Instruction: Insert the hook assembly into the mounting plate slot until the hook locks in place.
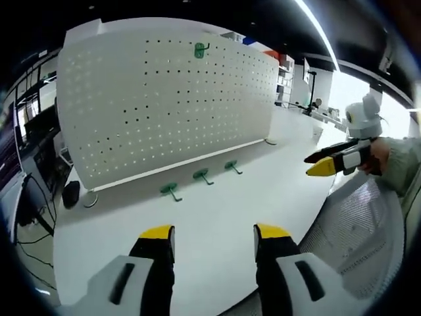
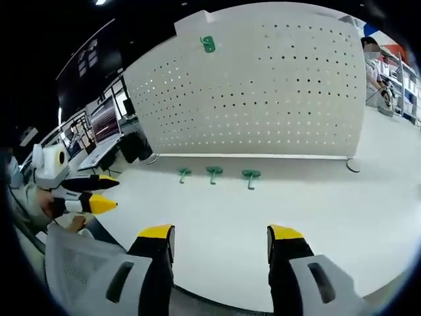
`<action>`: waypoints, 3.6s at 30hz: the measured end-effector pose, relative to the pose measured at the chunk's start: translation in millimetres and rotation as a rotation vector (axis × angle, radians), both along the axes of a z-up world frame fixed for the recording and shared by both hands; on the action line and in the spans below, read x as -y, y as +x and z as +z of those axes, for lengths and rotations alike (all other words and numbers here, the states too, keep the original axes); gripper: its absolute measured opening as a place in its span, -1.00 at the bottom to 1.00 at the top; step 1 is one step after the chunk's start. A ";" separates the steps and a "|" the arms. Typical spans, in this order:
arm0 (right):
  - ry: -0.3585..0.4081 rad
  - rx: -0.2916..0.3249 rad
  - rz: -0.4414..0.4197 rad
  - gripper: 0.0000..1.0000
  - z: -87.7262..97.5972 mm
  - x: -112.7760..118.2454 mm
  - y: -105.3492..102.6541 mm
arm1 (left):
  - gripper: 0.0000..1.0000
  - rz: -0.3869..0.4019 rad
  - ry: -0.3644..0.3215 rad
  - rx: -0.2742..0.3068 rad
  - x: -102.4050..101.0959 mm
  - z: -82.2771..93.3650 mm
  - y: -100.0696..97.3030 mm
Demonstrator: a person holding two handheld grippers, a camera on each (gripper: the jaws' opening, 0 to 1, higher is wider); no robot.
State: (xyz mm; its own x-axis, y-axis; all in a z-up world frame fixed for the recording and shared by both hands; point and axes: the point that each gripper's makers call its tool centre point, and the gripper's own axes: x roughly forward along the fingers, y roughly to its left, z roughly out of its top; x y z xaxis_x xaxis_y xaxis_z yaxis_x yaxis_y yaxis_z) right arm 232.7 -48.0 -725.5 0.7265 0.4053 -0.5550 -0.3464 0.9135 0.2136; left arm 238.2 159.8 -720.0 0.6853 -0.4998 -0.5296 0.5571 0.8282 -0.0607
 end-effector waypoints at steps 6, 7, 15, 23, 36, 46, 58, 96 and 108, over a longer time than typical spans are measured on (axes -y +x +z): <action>-0.004 -0.007 -0.001 0.10 -3.5 -1.2 -5.2 | -0.01 -0.013 0.000 -0.005 2.8 -0.8 0.3; -0.003 -0.008 -0.001 0.10 -4.0 -1.3 -5.6 | -0.01 -0.016 0.002 -0.007 3.1 -1.5 0.4; -0.019 -0.003 0.006 0.10 -5.2 -2.6 -6.5 | -0.02 -0.051 0.018 -0.010 3.0 -3.0 -0.1; -0.027 0.007 0.019 0.09 -6.3 -5.1 -6.9 | -0.03 -0.107 0.049 -0.002 -6.3 3.3 10.4; -0.042 0.001 0.048 0.08 -14.8 -9.8 -6.5 | -0.01 -0.284 0.196 0.033 -15.5 14.6 34.0; -0.037 -0.010 0.062 0.07 -18.9 -13.4 -7.3 | -0.07 -0.383 0.281 0.010 -15.1 3.0 53.5; -0.028 -0.022 0.060 0.06 -21.2 -13.1 -7.6 | -0.12 -0.458 0.370 0.000 -24.3 -9.5 86.6; -0.007 -0.056 0.044 0.04 -29.0 -11.0 -8.3 | -0.50 -0.720 0.564 0.011 -4.5 -67.0 161.6; 0.002 -0.058 0.020 0.03 -29.4 -6.4 -7.3 | -0.61 -0.761 0.584 -0.052 1.7 -92.6 176.6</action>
